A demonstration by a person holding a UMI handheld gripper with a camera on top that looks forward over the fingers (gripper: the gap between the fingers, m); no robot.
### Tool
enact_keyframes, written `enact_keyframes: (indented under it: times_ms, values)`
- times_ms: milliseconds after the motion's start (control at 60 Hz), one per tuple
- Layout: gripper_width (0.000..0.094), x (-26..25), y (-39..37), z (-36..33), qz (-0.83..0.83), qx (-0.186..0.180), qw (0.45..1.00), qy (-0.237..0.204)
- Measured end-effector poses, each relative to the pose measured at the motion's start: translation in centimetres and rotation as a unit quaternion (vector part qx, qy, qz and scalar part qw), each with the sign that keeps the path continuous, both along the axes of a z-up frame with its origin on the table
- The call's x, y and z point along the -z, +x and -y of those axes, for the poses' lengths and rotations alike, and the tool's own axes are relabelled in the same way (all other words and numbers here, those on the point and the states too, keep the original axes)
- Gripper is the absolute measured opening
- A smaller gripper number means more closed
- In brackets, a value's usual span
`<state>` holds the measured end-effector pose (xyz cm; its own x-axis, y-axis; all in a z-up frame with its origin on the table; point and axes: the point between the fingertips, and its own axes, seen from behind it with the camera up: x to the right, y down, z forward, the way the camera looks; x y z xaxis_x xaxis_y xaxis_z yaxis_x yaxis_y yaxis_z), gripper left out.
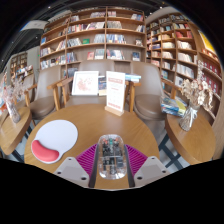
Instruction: Arrange mouse
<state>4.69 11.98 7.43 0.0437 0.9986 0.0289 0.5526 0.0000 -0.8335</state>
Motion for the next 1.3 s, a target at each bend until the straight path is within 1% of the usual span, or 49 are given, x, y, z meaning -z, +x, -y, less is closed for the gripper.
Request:
enact_keyframes:
  times_ms: [83, 133, 233, 367, 467, 567, 633, 733, 817, 883, 900, 967, 983, 1000, 1033, 1133, 1233, 1300]
  values:
    - [0.0444, -3.7, -1.4, 3.7, -0.026, -0.007, 0.999, -0.025]
    - [0.0444, -5.6, -2.7, 6.0, -0.037, -0.014, 0.999, -0.027]
    - [0.0443, -6.6, -5.5, 11.9, -0.046, -0.027, 0.998, -0.029]
    - [0.0443, -3.8, -8.3, 20.3, -0.023, -0.057, 0.997, -0.055]
    - [0.0444, 0.0, -10.3, 24.1, -0.004, -0.057, 0.997, -0.059]
    - [0.0442, 4.3, -11.3, 25.3, 0.029, -0.041, 0.998, -0.036]
    - [0.0442, 6.5, -11.3, 25.8, 0.048, -0.033, 0.998, -0.034]
    - [0.046, 8.4, -11.5, 25.9, 0.061, -0.024, 0.997, -0.029]
    - [0.0475, 8.5, -11.8, 25.9, 0.044, -0.018, 0.999, -0.013]
    - [0.0532, 8.5, -11.9, 25.7, 0.039, -0.022, 0.999, 0.0]
    - [0.0568, 8.5, -11.9, 25.8, 0.038, -0.023, 0.999, 0.001]
    - [0.08, 8.0, -11.4, 25.6, 0.038, -0.015, 0.999, -0.001]
    - [0.0842, 7.8, -11.2, 25.5, 0.038, -0.014, 0.999, -0.004]
    - [0.0861, 7.5, -11.0, 25.5, 0.037, -0.014, 0.999, -0.007]
    - [0.0843, 7.0, -10.6, 25.2, 0.035, -0.007, 0.999, -0.011]
    - [0.0845, 4.2, -7.5, 24.5, 0.027, -0.004, 0.999, -0.021]
    - [0.0846, 0.3, -2.4, 24.0, 0.007, -0.013, 0.999, -0.031]
    - [0.0849, -2.3, 1.8, 23.5, -0.007, -0.019, 0.999, -0.029]
